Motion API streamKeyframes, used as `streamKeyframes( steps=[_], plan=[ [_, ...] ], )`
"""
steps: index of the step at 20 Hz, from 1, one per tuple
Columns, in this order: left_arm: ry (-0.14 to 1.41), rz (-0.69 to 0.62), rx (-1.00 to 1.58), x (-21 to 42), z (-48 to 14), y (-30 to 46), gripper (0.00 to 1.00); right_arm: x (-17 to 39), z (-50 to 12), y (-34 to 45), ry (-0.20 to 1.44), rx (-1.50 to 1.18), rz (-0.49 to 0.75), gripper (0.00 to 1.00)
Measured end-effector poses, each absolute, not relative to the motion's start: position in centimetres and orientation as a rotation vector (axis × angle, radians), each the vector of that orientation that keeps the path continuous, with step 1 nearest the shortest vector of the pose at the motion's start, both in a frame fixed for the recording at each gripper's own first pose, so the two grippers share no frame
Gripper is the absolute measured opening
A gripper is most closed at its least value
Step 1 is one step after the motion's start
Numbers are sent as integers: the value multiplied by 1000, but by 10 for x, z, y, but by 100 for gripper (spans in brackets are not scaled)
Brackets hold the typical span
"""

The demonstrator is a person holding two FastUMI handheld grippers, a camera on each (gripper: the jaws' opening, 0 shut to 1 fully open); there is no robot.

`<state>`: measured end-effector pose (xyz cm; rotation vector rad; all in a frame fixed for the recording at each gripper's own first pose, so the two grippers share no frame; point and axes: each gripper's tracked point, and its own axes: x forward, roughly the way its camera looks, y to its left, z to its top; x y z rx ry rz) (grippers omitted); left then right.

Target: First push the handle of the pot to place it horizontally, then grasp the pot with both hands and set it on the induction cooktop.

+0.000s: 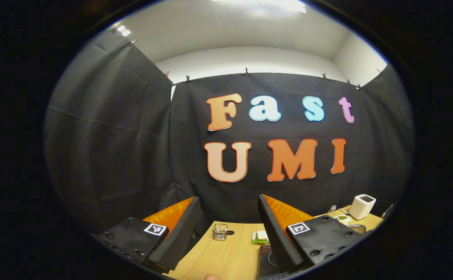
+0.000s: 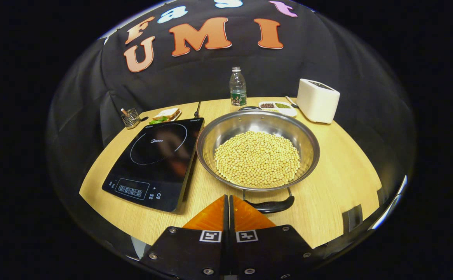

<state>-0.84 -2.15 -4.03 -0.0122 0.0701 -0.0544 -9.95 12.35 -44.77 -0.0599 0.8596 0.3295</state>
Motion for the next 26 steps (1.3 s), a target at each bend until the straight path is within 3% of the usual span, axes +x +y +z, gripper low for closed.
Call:
streamKeyframes(
  steps=[7, 26],
  plan=[
    [71, -62, -14, -12, -39, -26, 97, -95, -463, 116, 896, -25, 309, 0],
    [70, -51, 23, -1, -40, -35, 98, -54, -474, 28, 909, 75, 102, 0]
  ],
)
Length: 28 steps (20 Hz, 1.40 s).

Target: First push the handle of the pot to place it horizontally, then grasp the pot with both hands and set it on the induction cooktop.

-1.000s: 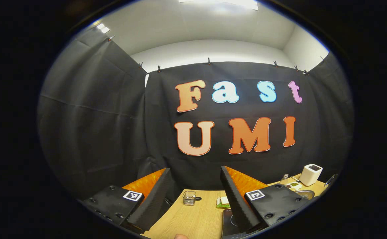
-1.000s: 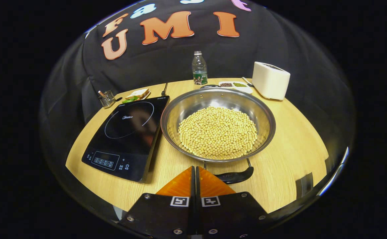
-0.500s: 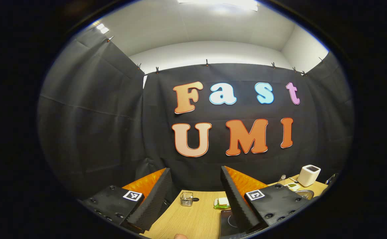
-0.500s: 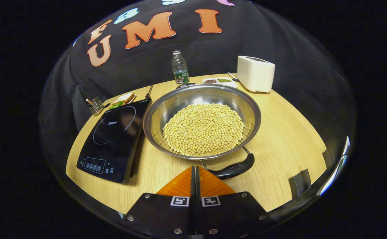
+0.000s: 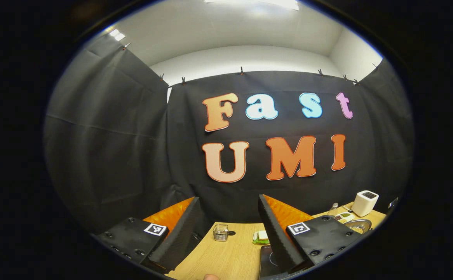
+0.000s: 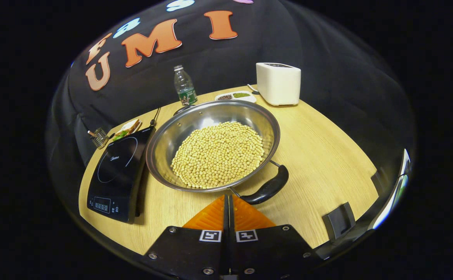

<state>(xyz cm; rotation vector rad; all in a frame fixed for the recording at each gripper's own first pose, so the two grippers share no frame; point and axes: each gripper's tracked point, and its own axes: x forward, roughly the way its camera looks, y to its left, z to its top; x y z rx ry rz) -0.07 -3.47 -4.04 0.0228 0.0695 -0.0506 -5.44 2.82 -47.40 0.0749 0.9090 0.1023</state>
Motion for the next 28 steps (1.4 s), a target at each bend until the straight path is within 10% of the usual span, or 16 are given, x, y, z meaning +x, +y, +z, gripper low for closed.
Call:
streamKeyframes(
  steps=[28],
  plan=[
    [44, 23, 43, 0, -20, -26, 99, 27, -478, -47, 899, 101, -39, 0]
  ],
)
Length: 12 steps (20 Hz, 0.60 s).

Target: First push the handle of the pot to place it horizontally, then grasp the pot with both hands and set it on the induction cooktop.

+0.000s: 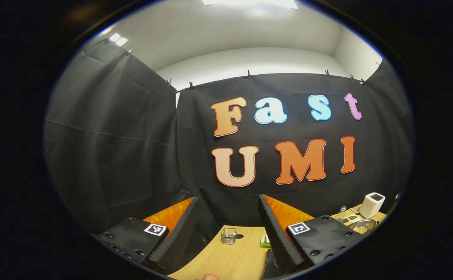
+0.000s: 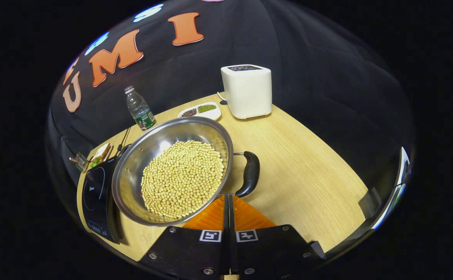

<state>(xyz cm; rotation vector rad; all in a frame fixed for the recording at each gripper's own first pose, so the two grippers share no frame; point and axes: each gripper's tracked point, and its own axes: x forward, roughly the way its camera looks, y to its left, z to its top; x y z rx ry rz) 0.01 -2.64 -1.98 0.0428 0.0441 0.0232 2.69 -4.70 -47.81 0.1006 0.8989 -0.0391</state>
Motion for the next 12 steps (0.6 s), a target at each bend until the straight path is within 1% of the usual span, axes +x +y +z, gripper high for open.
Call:
streamKeyframes(
  steps=[12],
  plan=[
    [86, 41, 35, 17, -35, -29, 98, 73, -483, -64, 900, 100, -65, 0]
  ],
)
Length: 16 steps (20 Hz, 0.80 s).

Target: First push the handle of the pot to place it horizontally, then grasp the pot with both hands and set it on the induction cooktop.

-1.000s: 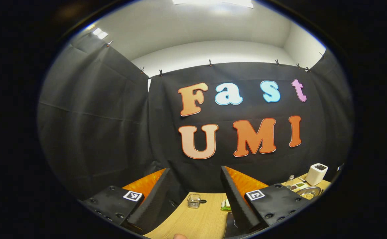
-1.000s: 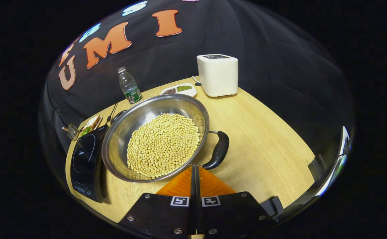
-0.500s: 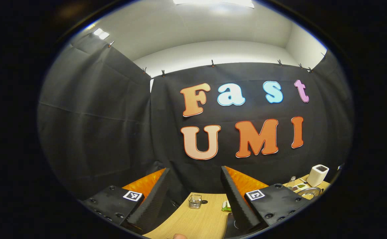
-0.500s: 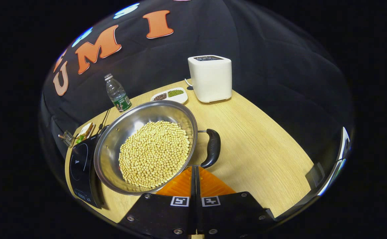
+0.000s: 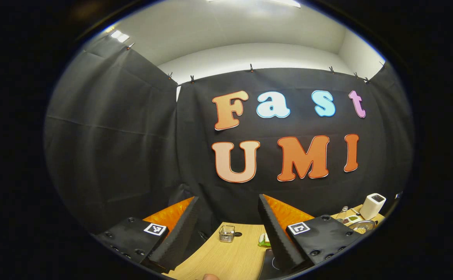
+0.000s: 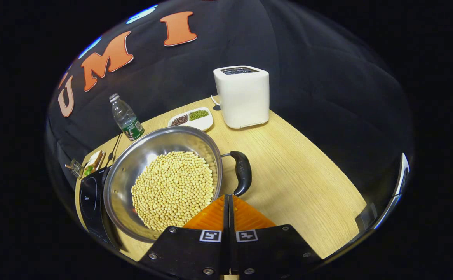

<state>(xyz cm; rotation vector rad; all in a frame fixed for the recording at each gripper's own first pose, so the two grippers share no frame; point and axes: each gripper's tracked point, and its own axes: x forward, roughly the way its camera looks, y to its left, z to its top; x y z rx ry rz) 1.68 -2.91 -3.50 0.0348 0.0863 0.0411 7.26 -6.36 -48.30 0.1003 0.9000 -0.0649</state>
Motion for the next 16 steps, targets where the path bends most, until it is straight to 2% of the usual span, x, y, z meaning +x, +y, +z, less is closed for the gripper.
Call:
streamKeyframes(
  steps=[8, 16],
  plan=[
    [99, 37, 45, 40, -44, -43, 99, 99, -486, -73, 894, 67, -93, 0],
    [122, 37, 47, 51, -61, -52, 99, 123, -491, -68, 902, 92, -54, 0]
  ],
)
